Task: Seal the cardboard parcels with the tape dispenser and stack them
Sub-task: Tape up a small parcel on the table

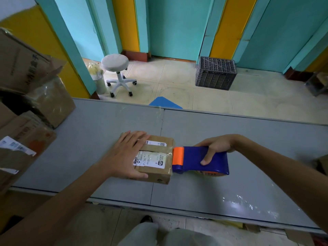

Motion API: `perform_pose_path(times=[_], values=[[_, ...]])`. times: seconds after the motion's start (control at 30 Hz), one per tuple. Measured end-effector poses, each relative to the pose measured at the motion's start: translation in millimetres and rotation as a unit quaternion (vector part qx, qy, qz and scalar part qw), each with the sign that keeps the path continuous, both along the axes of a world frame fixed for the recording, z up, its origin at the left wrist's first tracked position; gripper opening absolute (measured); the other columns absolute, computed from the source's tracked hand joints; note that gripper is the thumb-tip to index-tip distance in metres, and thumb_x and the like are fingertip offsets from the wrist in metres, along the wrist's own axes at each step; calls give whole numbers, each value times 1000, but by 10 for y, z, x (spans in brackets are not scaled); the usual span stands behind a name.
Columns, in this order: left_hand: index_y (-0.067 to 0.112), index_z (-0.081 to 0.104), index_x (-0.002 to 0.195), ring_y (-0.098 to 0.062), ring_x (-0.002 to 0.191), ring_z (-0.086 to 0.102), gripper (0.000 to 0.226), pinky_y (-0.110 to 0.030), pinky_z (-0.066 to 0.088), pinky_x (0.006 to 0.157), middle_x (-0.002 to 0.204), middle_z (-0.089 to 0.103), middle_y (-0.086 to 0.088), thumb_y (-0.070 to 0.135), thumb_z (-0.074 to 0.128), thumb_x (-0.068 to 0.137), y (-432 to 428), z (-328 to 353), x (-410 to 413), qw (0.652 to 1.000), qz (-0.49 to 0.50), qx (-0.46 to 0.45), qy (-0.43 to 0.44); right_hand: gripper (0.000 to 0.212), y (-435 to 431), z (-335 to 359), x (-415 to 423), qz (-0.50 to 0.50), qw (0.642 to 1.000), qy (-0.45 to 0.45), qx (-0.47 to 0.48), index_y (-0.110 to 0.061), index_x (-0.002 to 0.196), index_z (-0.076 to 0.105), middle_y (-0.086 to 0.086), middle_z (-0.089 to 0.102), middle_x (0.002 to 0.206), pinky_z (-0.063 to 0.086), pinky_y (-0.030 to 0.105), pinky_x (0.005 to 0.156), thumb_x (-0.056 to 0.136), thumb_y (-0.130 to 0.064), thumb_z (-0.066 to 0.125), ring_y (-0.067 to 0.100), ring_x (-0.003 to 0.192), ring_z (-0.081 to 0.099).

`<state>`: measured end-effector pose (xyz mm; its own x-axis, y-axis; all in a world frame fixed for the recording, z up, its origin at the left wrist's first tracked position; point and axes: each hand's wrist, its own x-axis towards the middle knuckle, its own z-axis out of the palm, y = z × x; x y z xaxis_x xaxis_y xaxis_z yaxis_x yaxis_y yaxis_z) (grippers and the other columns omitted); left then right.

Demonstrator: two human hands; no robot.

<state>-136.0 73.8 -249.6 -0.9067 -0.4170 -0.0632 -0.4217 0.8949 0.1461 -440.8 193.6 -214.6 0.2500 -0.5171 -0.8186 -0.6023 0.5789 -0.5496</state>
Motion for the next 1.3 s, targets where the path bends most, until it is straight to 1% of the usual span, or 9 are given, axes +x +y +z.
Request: perform_pose_path(times=[0.43,0.57,0.67,0.73,0.9,1.03,1.17,1.23,1.3], values=[[17,13,147,-17,138,13,120,-29,-12,113,151,21,-4,84,50,55,-95,-26,-30,999,-30,-15,9,52,-214,-82,355,108,982,149,-46,-24,125,48,2,59,119,52,37,85,79,-26,72,23,106,59],[24,32,140,-24,131,31,91,-43,15,109,144,40,-5,79,41,69,-415,107,-46,979,-152,-132,15,55,-292,117,314,139,958,242,-71,-22,129,47,2,58,121,49,34,80,80,-27,71,24,107,57],[27,40,132,-24,113,44,69,-38,35,92,127,59,-4,42,71,72,-586,136,-8,958,-196,-197,64,54,-254,314,214,109,952,268,-97,-24,128,47,0,58,119,47,32,78,80,-27,71,22,104,56],[27,43,130,-22,111,49,86,-34,47,85,123,61,-3,19,84,55,-564,159,14,976,-159,-137,62,55,-208,431,131,81,952,272,-114,-26,128,45,-2,57,117,49,32,79,80,-26,71,20,102,56],[32,36,138,-22,138,21,91,-47,15,114,145,28,1,74,35,57,-158,146,-154,990,78,95,76,57,-132,627,72,11,962,227,-153,-28,129,46,-2,60,115,54,36,83,79,-23,73,18,100,59],[28,31,144,-29,143,-7,88,-54,13,114,156,13,-8,78,14,74,62,-104,-359,986,105,82,99,66,-90,770,168,-22,969,171,-175,-27,131,47,-5,64,109,54,32,82,73,-26,78,16,95,63],[31,1,149,-20,141,-21,89,-54,-8,112,157,-13,2,77,14,73,-144,90,-388,997,12,30,-65,57,-40,932,260,-24,980,100,-172,-37,117,53,-8,69,106,55,24,76,64,-30,74,13,92,67],[23,8,149,-12,143,-10,91,-46,-3,115,156,-3,7,73,37,80,-137,266,-341,991,49,120,23,51,-60,1023,342,-4,979,89,-183,-38,113,54,-13,69,103,54,21,76,65,-32,72,11,94,66],[16,33,143,-10,139,19,64,-33,17,114,151,23,5,48,50,91,-82,391,-320,922,147,273,230,52,-102,1105,429,13,977,81,-197,-37,115,53,-16,68,101,54,22,78,67,-33,71,9,94,65]])
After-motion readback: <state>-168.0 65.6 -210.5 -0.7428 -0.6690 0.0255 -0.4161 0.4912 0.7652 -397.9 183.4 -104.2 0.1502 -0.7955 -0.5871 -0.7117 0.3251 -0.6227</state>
